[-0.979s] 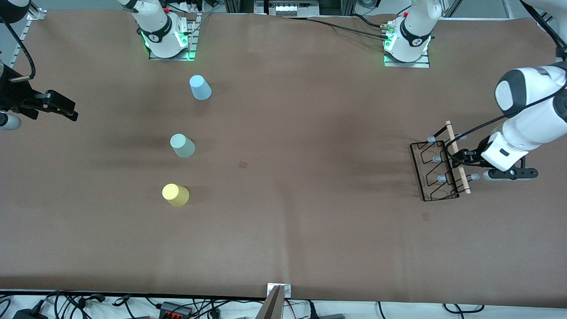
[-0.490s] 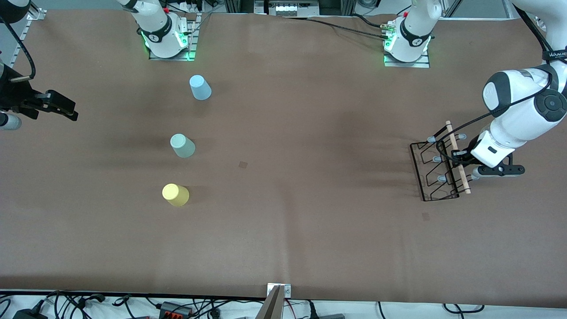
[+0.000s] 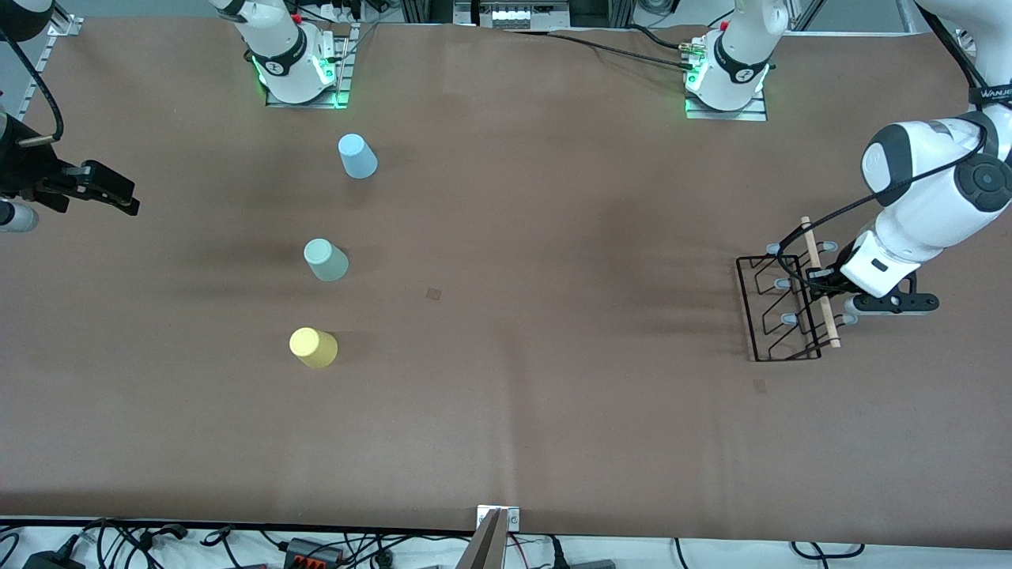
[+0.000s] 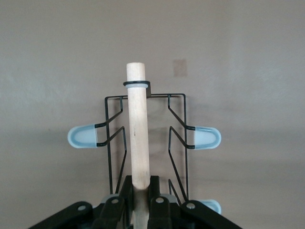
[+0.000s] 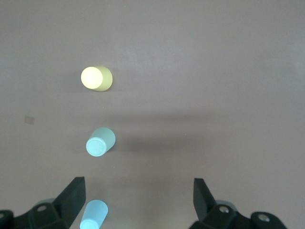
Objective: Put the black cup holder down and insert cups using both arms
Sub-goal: 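Close the left gripper on the holder's wooden handle, then carry the holder to the table middle and lower it with the left gripper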
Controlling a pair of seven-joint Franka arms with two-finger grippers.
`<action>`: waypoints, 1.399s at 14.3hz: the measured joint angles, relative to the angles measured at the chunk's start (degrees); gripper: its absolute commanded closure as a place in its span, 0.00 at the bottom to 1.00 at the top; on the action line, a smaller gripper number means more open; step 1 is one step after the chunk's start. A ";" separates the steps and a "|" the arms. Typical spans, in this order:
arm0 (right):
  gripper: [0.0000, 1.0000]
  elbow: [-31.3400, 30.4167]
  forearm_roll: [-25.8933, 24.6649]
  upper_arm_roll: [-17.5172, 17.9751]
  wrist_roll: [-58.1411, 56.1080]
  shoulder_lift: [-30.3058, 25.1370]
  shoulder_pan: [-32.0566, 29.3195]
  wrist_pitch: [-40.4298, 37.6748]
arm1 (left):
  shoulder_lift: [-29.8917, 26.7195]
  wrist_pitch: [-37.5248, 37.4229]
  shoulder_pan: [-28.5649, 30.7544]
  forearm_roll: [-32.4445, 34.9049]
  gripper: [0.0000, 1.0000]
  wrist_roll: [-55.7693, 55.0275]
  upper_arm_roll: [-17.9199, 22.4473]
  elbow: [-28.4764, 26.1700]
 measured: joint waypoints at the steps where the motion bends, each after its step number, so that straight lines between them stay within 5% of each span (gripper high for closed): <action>1: 0.00 0.00 0.00 0.00 0.00 0.00 0.00 -0.01 | -0.51 -2.72 -0.03 0.00 0.99 0.00 -1.13 1.69; 5: 0.00 -0.02 0.00 0.00 0.00 0.00 -0.01 -0.14 | -1.28 -16.79 -0.55 0.00 0.99 -4.21 -9.07 11.31; 9: 0.00 -0.07 0.00 -0.01 0.00 0.26 -0.02 -0.36 | 1.74 -18.37 -4.33 -0.01 0.99 -13.86 -16.62 16.86; 14: 0.00 -0.16 -0.01 0.18 -0.03 1.53 1.48 -1.91 | 8.94 -18.22 -16.25 0.00 0.99 -30.13 -17.31 24.16; 20: 0.00 -0.24 -0.06 0.34 -0.03 3.38 4.65 -6.43 | 14.96 -10.71 -23.92 0.00 0.99 -40.77 -17.33 25.55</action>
